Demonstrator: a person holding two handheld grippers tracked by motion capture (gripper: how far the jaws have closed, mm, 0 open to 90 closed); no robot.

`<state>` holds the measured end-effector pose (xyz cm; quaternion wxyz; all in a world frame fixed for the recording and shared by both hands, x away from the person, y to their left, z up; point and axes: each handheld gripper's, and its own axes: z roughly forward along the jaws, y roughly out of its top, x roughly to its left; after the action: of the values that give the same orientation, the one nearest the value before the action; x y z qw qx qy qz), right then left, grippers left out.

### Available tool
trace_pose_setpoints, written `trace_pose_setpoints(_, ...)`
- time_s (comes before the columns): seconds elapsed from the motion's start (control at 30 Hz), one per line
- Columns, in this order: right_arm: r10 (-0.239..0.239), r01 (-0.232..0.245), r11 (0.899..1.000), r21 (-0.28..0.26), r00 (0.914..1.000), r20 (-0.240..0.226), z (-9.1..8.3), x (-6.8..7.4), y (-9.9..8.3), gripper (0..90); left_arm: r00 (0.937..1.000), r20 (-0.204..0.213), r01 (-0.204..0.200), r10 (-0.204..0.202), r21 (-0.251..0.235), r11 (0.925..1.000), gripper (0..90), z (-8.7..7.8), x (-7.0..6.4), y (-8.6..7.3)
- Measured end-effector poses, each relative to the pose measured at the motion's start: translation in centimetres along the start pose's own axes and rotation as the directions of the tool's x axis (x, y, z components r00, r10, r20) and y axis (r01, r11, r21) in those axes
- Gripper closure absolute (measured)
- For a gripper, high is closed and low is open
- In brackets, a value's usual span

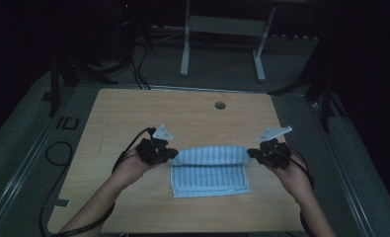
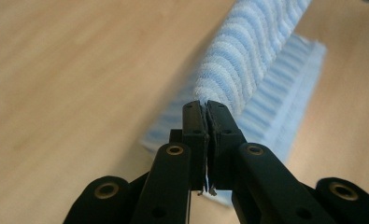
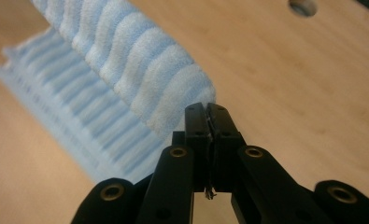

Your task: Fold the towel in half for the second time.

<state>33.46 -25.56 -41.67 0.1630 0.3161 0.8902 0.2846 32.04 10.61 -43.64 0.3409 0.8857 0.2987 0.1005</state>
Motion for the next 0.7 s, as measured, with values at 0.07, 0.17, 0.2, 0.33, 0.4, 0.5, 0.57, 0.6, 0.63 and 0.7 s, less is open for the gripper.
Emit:
trace_pose_setpoints(0.07,-0.006,0.006,1.0,0.005,0.9999,-0.01,-0.2,0.9,-1.1,88.2,0.9997,0.003,-0.026,0.026,0.006,0.9996,86.7,0.0,-1.2,-0.8)
trace_pose_setpoints(0.17,-0.008,0.009,0.999,0.036,0.9998,-0.019,0.1,2.1,-2.7,88.2,0.9984,0.018,-0.054,0.053,0.038,0.9978,86.7,0.6,-3.1,-2.1)
trace_pose_setpoints(0.2,-0.016,0.017,0.999,0.051,0.9995,-0.029,0.4,2.4,-3.2,88.2,0.9979,0.032,-0.057,0.056,0.042,0.9975,86.5,0.9,-3.5,-2.5)
trace_pose_setpoints(0.33,-0.019,0.023,0.993,0.113,0.9991,-0.038,1.4,3.7,-5.0,88.0,0.997,0.047,-0.064,0.061,0.05,0.9967,86.4,1.7,-4.7,-3.7)
trace_pose_setpoints(0.4,-0.013,0.018,0.992,0.129,0.999,-0.043,1.6,3.9,-5.9,88.0,0.9964,0.063,-0.061,0.057,0.057,0.9965,86.4,2.1,-5.1,-4.3)
trace_pose_setpoints(0.5,0.016,-0.008,0.991,0.131,0.9983,-0.055,1.7,3.8,-7.0,88.0,0.995,0.086,-0.056,0.05,0.068,0.9961,86.4,2.8,-5.4,-5.2)
trace_pose_setpoints(0.57,0.044,-0.034,0.991,0.127,0.9962,-0.076,1.8,3.7,-7.9,87.6,0.994,0.096,-0.06,0.052,0.086,0.9944,86.0,3.3,-5.7,-5.8)
trace_pose_setpoints(0.6,0.051,-0.04,0.991,0.13,0.9953,-0.082,1.9,3.6,-8.2,87.1,0.9929,0.108,-0.06,0.05,0.098,0.9934,85.9,3.6,-5.7,-6.0)
trace_pose_setpoints(0.63,0.067,-0.054,0.989,0.14,0.9937,-0.09,2.0,3.6,-8.5,85.8,0.9907,0.129,-0.058,0.043,0.118,0.9913,85.1,3.8,-6.0,-6.3)
trace_pose_setpoints(0.7,0.067,-0.051,0.984,0.169,0.9938,-0.089,2.3,3.7,-9.0,79.2,0.9884,0.142,-0.073,0.053,0.14,0.9875,76.7,3.9,-6.3,-6.6)
